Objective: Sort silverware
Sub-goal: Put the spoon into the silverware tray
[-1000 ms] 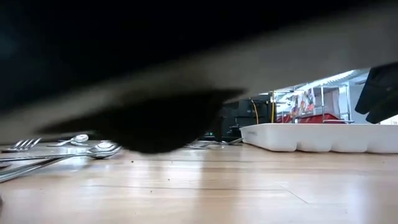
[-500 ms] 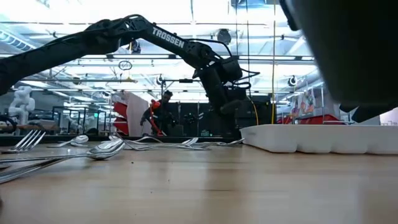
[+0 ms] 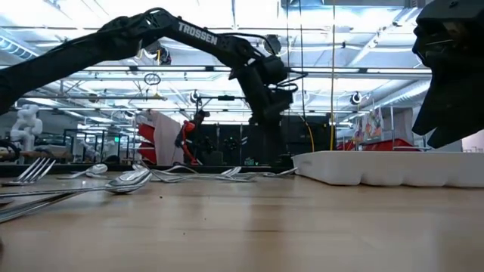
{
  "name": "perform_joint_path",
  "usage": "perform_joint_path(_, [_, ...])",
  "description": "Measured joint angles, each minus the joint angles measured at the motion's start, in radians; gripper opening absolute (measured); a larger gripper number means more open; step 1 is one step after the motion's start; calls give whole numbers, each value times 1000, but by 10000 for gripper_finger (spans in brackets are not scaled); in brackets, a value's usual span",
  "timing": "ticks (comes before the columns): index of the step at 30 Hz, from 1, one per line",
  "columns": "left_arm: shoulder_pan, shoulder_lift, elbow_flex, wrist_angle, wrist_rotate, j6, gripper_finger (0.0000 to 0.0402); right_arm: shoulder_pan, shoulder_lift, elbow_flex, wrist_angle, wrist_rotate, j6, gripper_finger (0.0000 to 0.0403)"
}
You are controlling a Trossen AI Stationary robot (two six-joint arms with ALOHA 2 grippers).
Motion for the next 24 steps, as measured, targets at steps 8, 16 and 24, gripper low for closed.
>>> perform_joint_path(8, [82,-7,-3,-253,139,22,111,1,0,0,30,-2,-13,146])
perform_joint_path(16, [62,0,-3,-272,119,132,158,-6,0,0,46,-1,-93,146])
perform_joint_path(24, [-5,31,-7,-205,-21,121,162,-5,0,0,46,0,-77,146])
